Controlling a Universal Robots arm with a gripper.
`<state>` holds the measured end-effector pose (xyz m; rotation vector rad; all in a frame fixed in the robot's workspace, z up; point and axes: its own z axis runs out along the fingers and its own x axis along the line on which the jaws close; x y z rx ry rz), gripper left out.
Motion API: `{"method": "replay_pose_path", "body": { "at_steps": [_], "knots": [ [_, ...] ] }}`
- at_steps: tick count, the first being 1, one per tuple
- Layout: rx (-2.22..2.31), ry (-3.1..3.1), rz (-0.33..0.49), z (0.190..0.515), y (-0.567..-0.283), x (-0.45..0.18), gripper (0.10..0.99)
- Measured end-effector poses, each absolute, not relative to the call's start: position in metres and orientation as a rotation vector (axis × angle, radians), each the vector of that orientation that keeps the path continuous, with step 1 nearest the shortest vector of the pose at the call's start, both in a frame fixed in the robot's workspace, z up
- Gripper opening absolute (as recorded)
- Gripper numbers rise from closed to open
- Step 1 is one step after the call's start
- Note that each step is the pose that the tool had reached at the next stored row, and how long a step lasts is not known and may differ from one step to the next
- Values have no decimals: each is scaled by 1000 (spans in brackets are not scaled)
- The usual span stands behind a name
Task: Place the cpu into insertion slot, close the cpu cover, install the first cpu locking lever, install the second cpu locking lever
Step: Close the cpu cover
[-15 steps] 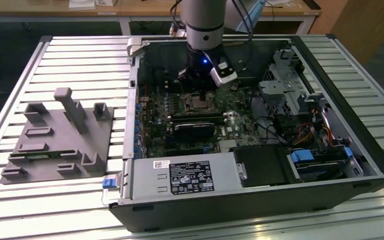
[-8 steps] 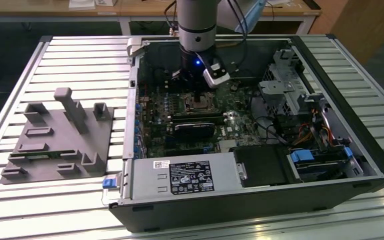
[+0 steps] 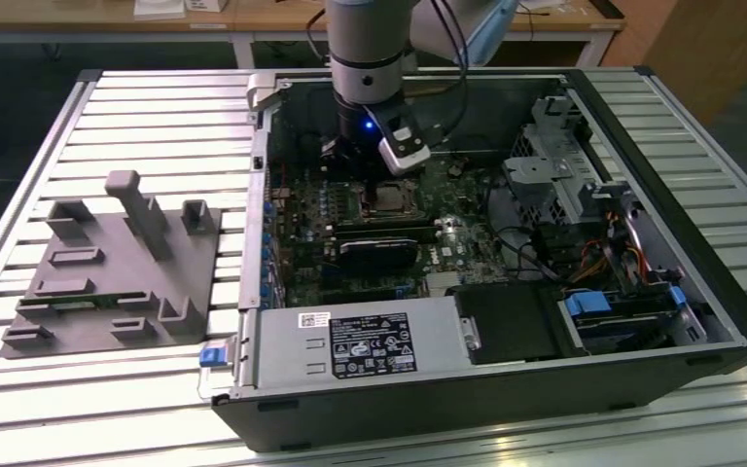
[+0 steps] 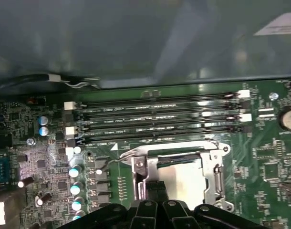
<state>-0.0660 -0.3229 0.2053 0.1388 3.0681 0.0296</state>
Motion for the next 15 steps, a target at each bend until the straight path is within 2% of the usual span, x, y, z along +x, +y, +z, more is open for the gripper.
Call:
{"method": "replay_pose_path", "body": {
  "at_steps": [15],
  "knots": [
    [139,3068,29,198,-323,-69,106]
  ]
}}
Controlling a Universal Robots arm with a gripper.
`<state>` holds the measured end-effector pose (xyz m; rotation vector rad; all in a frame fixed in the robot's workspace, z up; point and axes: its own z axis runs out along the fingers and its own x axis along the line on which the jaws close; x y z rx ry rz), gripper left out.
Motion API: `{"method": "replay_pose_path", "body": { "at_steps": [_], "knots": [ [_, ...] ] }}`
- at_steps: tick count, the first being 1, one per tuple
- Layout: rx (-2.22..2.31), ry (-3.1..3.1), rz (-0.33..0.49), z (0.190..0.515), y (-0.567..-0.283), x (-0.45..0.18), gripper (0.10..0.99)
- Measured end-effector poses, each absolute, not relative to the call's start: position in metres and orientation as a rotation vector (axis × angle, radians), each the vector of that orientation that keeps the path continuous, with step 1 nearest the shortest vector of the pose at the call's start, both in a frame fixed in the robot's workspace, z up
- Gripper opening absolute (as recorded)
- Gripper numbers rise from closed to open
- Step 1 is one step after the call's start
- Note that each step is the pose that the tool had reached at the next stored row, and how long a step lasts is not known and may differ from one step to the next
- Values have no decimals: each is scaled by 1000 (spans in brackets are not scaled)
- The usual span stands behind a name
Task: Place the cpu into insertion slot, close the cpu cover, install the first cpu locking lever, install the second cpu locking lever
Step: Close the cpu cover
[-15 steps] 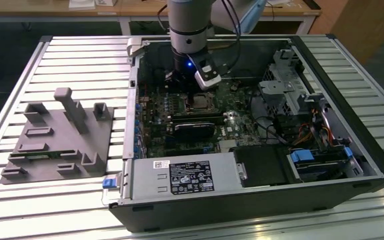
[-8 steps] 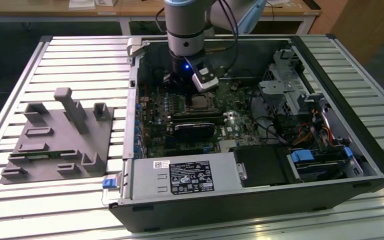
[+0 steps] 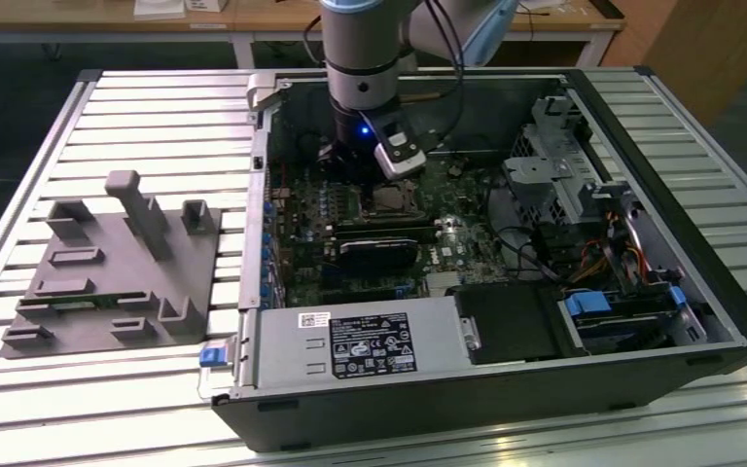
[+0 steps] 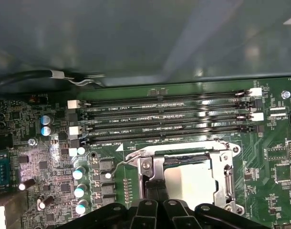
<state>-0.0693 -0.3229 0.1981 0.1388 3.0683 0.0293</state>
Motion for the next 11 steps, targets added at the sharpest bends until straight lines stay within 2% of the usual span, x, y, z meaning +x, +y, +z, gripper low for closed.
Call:
{"method": "replay_pose_path", "body": {
  "at_steps": [11],
  "knots": [
    [139,3067,31,201,-323,-66,106]
  ]
}}
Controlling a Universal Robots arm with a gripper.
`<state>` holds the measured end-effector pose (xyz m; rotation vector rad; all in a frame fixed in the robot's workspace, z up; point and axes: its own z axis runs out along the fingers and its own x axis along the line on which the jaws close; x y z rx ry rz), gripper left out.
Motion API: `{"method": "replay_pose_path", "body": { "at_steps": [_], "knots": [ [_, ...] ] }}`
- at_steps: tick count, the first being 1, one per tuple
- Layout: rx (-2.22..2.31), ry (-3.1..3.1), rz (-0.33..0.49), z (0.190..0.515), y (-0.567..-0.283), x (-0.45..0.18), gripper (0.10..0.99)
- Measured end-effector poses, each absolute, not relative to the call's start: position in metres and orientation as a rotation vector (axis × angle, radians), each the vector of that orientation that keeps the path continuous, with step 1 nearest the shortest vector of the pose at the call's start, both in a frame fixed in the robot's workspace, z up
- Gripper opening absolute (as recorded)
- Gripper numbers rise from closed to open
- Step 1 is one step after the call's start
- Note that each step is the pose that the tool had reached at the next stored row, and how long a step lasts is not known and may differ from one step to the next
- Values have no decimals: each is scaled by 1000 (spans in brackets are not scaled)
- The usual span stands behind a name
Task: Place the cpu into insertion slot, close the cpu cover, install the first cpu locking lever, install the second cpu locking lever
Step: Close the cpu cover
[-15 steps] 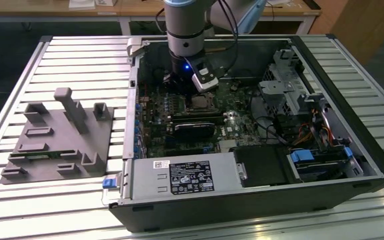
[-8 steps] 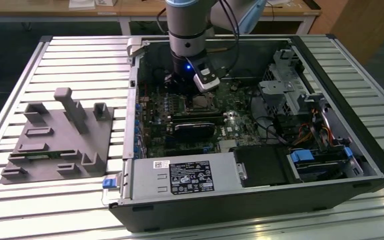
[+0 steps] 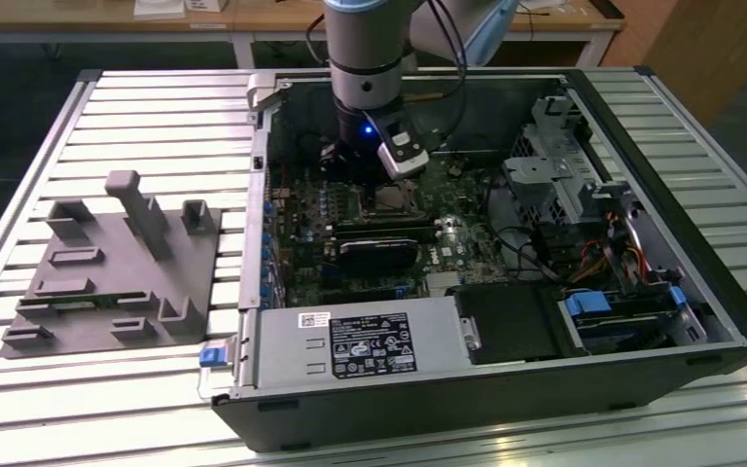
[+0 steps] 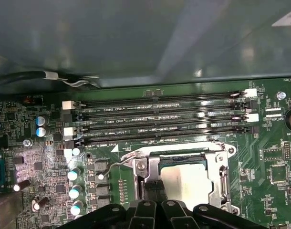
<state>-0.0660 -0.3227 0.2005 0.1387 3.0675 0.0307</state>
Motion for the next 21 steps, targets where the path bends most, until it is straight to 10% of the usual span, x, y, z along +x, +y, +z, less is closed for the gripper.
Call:
{"method": "replay_pose_path", "body": {
  "at_steps": [21],
  "knots": [
    [139,3068,29,215,-323,-42,106]
  ]
}}
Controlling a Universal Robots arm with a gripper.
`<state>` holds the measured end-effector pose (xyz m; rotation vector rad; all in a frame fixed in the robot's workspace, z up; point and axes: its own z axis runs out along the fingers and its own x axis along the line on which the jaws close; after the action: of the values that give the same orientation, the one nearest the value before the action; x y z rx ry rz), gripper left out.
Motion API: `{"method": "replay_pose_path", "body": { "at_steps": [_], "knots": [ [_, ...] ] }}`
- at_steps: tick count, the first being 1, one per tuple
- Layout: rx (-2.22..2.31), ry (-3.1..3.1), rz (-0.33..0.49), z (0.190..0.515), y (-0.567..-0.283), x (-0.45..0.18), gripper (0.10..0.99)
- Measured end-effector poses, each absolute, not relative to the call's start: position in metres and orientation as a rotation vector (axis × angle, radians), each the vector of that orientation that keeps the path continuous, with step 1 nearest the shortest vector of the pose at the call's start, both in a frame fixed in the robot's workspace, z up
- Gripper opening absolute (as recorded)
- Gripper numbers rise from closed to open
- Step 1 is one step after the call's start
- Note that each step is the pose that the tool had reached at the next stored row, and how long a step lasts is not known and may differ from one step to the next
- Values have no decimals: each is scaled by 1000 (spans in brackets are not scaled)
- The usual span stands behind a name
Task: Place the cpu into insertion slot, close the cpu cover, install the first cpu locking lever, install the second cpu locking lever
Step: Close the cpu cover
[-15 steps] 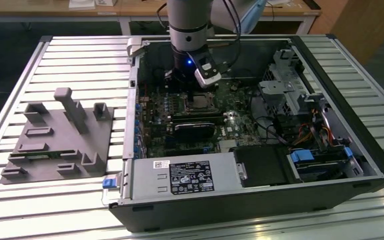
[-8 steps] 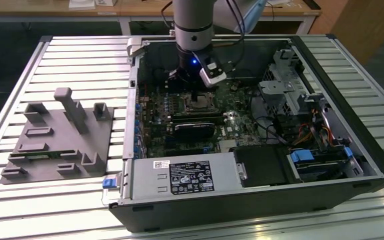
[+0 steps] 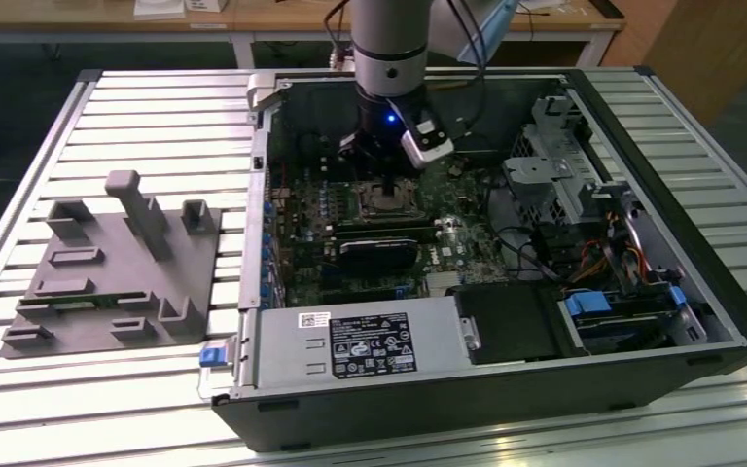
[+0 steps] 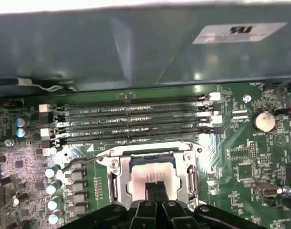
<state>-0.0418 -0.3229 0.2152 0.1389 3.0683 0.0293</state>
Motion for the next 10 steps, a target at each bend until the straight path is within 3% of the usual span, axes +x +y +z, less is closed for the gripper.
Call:
{"method": "replay_pose_path", "body": {
  "at_steps": [10],
  "knots": [
    [139,3068,29,241,-323,-42,106]
  ]
}}
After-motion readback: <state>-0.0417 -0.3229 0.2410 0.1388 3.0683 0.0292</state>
